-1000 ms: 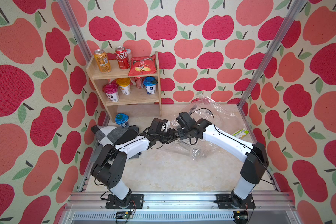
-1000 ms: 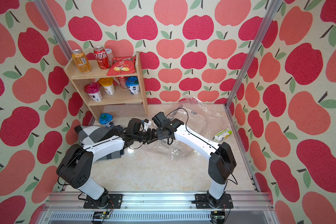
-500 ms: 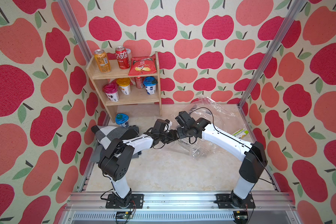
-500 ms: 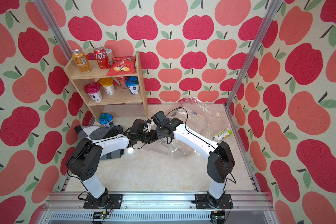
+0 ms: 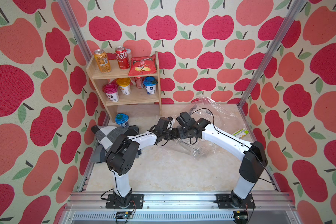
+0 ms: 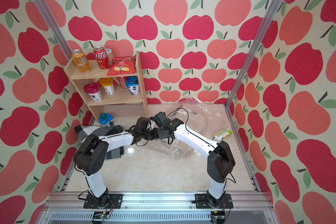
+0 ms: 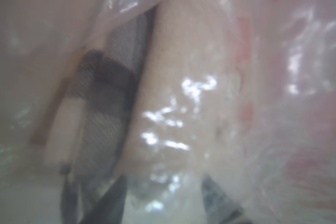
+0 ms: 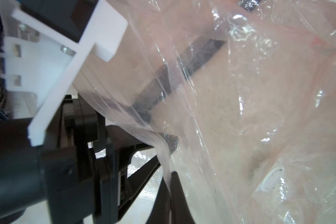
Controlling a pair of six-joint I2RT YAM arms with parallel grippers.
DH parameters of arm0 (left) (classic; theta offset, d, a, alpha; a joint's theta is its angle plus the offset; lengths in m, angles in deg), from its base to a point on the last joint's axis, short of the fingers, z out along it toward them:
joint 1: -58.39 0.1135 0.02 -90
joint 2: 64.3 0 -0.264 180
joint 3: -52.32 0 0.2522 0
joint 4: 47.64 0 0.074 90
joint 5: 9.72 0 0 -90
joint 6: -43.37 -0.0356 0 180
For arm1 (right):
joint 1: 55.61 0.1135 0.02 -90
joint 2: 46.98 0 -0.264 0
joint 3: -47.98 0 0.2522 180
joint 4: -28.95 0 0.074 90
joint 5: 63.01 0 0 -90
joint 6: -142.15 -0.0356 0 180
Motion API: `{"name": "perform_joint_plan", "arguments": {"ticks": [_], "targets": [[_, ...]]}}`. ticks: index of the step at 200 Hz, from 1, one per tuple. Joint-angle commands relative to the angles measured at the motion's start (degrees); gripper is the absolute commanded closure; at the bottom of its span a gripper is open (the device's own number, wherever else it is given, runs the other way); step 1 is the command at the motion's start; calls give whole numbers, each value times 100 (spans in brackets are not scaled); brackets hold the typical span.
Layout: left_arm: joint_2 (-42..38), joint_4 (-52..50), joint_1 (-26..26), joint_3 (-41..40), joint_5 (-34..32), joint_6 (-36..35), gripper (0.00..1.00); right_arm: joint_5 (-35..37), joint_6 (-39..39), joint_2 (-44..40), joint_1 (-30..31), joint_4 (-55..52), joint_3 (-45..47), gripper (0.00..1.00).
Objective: Take the scarf out of the vacuum bag
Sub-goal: Take out the scarf from the vacuum bag.
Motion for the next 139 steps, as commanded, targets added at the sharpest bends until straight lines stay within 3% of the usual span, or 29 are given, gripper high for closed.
{"name": "perform_joint_plan", "arguments": {"ticks": [1,46,91,119,139], "targets": [[92,15,-11,274,-231,-371,35,-86,-97,-96,-70,-91,126,100],[96,-199,-9,404,-554,-770,35,-141,-124,-112,-115,-79,200,100],[679,-280,3,700,-65,-677,36,-196,-155,-147,-142,-53,231,100],[777,-197,-50,667,269,-626,50,-264,-185,-181,-205,-12,287,100],[558,37,-105,386,421,-621,51,-333,-223,-197,-256,46,313,100]]}}
